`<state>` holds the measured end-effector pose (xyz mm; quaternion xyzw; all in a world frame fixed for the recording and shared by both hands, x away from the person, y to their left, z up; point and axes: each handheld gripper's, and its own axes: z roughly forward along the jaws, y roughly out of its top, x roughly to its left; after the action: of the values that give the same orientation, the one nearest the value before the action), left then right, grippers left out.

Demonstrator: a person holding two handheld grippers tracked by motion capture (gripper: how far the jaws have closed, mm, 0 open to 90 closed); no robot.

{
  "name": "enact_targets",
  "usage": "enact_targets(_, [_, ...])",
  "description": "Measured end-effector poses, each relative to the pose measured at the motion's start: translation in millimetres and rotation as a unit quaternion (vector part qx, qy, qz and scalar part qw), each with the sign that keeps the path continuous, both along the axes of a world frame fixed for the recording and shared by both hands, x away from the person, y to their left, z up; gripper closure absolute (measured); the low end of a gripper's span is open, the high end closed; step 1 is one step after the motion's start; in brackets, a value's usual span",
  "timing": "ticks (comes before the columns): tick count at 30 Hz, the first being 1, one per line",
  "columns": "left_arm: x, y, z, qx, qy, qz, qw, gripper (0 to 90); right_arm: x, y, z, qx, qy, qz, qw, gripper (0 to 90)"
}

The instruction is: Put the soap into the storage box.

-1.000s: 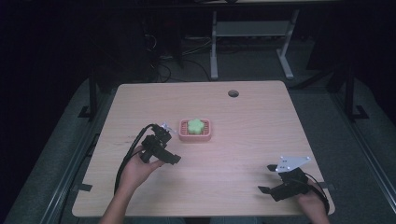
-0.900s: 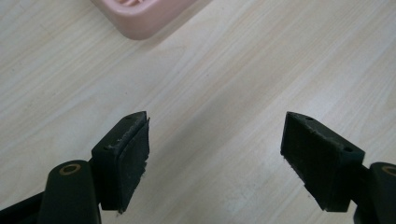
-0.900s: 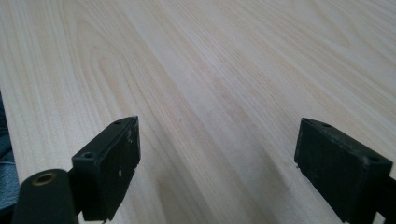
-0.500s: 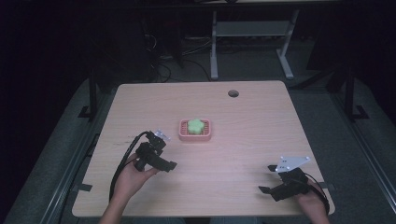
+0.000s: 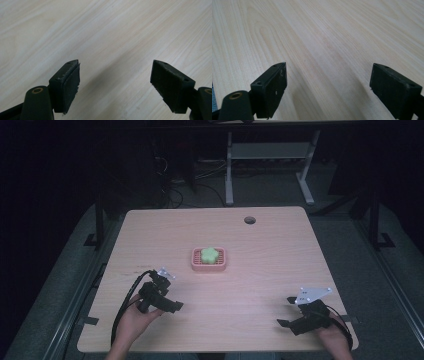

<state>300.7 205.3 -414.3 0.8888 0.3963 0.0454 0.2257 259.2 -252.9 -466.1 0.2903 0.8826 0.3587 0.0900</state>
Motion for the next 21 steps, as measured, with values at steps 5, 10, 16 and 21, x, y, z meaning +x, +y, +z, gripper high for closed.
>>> enact_targets(5, [-6.4, 7.3, -3.3, -0.003, -0.002, 0.005, 1.0000, 23.7, 0.2, -0.1, -0.4, -0.001, 0.001, 0.000, 1.0000, 13.8])
enact_targets(10, [-13.5, 12.0, -5.0, -0.011, -0.007, 0.012, 0.9999, 23.7, 0.3, -0.4, -0.8, -0.001, 0.003, -0.004, 1.0000, 13.8])
enact_targets(16, [-22.1, 15.5, -9.2, -0.030, -0.022, 0.019, 0.9991, 23.8, 0.6, -0.5, -1.4, -0.002, 0.003, -0.003, 1.0000, 13.8])
enact_targets(21, [-31.9, 21.5, -9.7, -0.067, -0.035, 0.036, 0.9965, 23.8, 1.1, -0.3, -1.5, -0.002, 0.004, -0.002, 1.0000, 13.8])
